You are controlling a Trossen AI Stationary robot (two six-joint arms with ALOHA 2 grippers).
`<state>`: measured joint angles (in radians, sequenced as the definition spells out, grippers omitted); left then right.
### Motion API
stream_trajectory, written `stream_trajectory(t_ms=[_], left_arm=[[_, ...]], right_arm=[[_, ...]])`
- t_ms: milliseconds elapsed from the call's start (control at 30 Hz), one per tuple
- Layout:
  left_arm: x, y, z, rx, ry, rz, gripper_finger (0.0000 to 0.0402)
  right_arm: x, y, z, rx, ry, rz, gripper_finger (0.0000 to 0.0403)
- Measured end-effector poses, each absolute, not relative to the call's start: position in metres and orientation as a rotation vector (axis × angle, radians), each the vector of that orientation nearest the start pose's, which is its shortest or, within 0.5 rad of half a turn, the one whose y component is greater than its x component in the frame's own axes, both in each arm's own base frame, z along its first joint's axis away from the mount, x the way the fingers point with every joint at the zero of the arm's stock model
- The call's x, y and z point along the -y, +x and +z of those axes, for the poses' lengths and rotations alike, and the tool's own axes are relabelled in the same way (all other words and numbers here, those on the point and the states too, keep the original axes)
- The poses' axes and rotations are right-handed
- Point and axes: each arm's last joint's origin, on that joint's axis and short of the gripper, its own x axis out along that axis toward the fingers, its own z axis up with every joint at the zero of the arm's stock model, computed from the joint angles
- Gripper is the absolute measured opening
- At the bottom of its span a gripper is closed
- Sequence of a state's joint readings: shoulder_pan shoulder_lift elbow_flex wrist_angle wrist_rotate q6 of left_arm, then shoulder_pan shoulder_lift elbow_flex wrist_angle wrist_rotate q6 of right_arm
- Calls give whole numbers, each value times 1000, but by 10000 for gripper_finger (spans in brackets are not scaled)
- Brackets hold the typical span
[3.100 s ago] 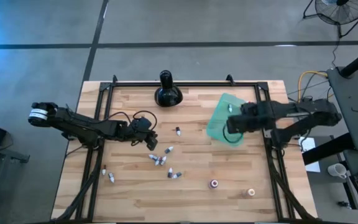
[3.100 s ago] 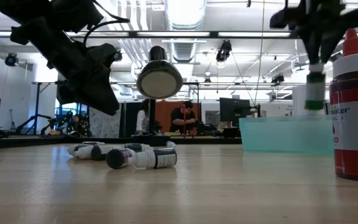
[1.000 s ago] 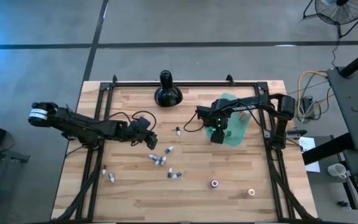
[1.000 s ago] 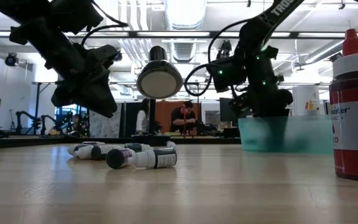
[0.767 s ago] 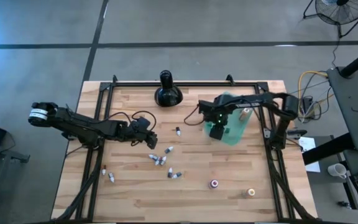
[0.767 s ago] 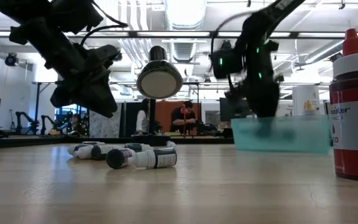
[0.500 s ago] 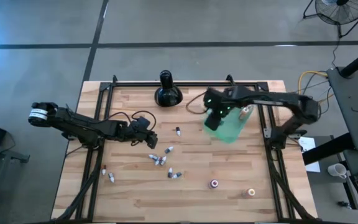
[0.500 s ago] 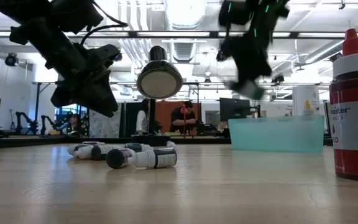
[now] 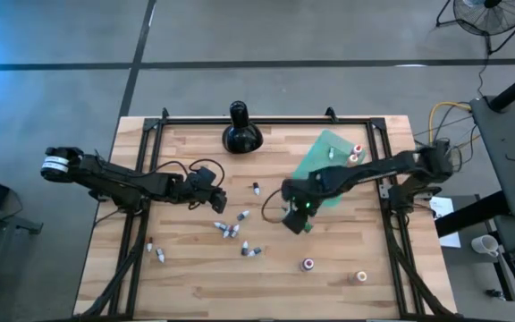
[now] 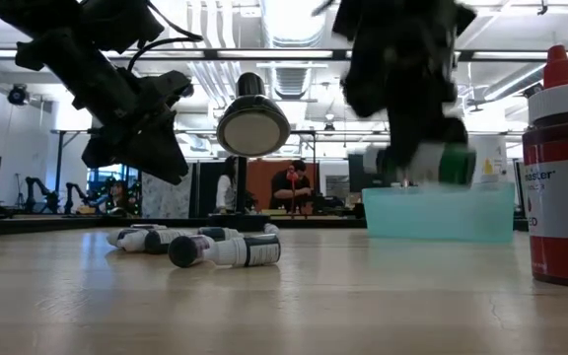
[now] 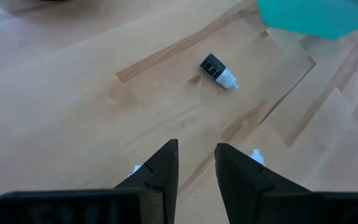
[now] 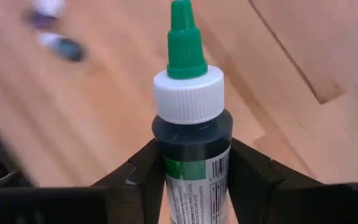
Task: Pick & Place food coloring
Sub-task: Put the large green food coloring bottle into the green bin
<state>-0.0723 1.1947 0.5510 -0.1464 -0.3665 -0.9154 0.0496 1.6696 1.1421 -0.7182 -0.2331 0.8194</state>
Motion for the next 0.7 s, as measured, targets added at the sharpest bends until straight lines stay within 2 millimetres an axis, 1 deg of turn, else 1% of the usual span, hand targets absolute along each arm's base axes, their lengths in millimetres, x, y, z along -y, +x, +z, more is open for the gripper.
stream_trajectory(t_ms=[100, 167, 267, 367, 500, 567, 700], left_arm=[[6, 222, 183, -585, -699, 599, 80], [6, 222, 183, -585, -709, 599, 80], [7, 222, 182, -580, -739, 604, 80], [8, 222, 183, -581, -748, 599, 80], [9, 222, 182, -593, -748, 582, 80], [11, 222, 182, -603, -735, 574, 80], [16, 220, 180, -633, -711, 558, 80]], right_arm=[[-26, 325, 184, -1346, 825, -317, 156], [-30, 331, 179, -1375, 840, -293, 173], [-34, 339, 180, -1394, 857, -245, 201], [-33, 348, 189, -1354, 857, -233, 226], [-30, 360, 195, -1293, 850, -311, 252], [-29, 368, 193, -1290, 871, -331, 260], [-31, 388, 178, -1334, 885, -353, 269]])
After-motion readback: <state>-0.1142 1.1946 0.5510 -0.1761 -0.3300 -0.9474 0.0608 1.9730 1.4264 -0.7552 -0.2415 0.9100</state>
